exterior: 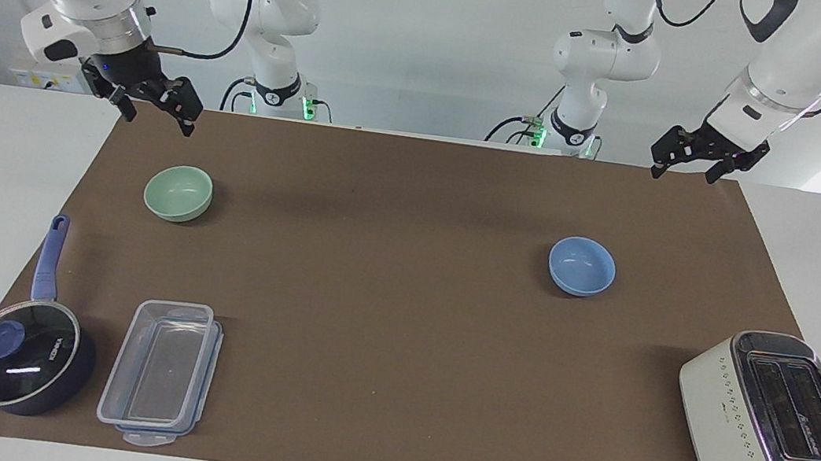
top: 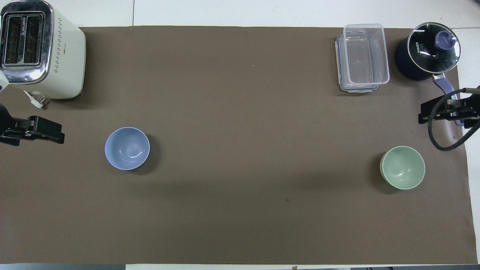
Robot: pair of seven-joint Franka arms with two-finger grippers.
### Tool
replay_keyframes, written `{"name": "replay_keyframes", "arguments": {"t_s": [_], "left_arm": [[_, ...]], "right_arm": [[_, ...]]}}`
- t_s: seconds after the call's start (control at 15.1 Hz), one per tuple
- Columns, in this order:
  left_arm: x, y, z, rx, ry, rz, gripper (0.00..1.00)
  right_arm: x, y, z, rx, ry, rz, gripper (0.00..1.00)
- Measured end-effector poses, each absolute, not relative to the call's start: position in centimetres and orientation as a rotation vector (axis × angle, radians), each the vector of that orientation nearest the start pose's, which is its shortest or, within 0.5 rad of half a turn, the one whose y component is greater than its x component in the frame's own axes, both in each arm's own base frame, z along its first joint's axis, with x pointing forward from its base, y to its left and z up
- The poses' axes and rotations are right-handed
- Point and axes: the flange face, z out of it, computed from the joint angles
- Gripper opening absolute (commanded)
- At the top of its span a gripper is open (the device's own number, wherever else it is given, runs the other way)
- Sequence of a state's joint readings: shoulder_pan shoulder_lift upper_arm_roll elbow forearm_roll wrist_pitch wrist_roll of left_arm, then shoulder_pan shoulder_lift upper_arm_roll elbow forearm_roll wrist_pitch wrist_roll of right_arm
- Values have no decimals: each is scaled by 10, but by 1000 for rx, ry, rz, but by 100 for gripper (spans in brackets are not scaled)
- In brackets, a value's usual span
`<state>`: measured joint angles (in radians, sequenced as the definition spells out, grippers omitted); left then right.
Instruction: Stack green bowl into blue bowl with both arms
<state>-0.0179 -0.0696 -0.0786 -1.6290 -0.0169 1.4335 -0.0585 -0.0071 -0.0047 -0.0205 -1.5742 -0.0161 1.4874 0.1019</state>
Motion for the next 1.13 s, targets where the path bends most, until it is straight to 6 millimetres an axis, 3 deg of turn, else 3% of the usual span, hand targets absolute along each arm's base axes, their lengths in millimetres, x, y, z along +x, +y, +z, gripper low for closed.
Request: {"name": "replay_keyframes", "arguments": {"t_s": [0.86, 0.99, 1.13], "left_arm": [[519, -54, 620, -3140, 61, 168, 100], [522, -54, 611, -3142, 61, 153, 100], [524, -54, 591, -3142, 65, 147, 100]], "right_arm": [[544, -19, 619, -3152, 196, 118, 100], [544, -19, 619, -3152, 196, 118, 100], [544, -19, 618, -3152, 196, 122, 100]]}}
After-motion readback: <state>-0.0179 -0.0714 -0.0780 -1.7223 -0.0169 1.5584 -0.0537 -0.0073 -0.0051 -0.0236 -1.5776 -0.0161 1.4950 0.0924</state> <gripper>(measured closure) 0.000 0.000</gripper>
